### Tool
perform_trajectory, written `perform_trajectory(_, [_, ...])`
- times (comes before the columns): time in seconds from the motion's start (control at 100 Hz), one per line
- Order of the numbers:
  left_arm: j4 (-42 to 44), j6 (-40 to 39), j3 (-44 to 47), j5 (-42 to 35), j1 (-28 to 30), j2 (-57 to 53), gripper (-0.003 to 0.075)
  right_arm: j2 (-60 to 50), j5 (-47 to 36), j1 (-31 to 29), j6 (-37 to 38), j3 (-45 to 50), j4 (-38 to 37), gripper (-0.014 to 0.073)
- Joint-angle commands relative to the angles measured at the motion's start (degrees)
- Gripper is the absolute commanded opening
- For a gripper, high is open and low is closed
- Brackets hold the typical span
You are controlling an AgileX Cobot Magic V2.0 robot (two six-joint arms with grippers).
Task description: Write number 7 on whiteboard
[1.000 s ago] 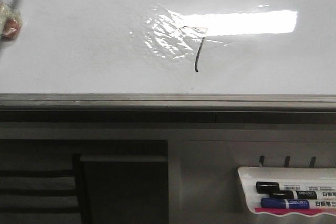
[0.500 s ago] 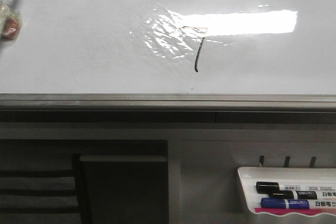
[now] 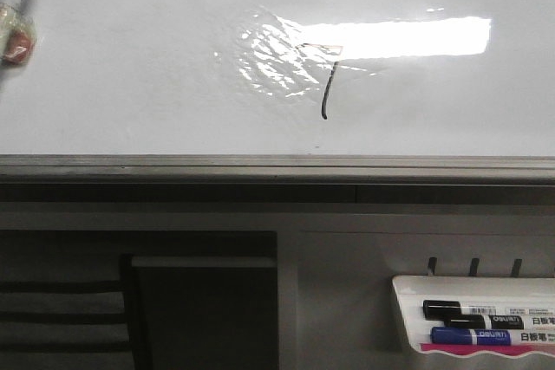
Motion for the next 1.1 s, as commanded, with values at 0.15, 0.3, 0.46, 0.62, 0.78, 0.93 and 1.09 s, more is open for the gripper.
perform_trajectory(0.15, [0.5,-0.1,3.4,-5.5,1.5,-8.0,-0.002,-0.2,-3.4,-0.5,-0.7,-1.3,0.1,-0.0071])
perform_trajectory(0.3, [0.4,-0.1,15.5,-10.1,3.3,-19.8,-0.002,-0.2,-3.4,-0.5,-0.7,-1.3,0.1,-0.0071])
perform_trajectory(0.46, [-2.1,-0.1,26.7,-15.9,4.0,-30.8,-0.002,-0.2,-3.4,-0.5,-0.7,-1.3,0.1,-0.0071])
perform_trajectory(0.62, [-4.8,-0.1,32.6,-16.9,7.1,-37.5,-0.002,-0.2,-3.4,-0.5,-0.7,-1.3,0.1,-0.0071])
perform_trajectory(0.78, [-5.1,-0.1,32.5,-15.6,7.4,-39.3,-0.002,-0.2,-3.4,-0.5,-0.7,-1.3,0.1,-0.0071])
perform_trajectory(0.93, [-5.1,-0.1,32.5,-15.6,7.4,-39.3,-0.002,-0.2,-3.4,-0.5,-0.7,-1.3,0.1,-0.0071])
perform_trajectory(1.09, [-5.1,-0.1,32.5,-15.6,7.4,-39.3,-0.002,-0.2,-3.4,-0.5,-0.7,-1.3,0.1,-0.0071])
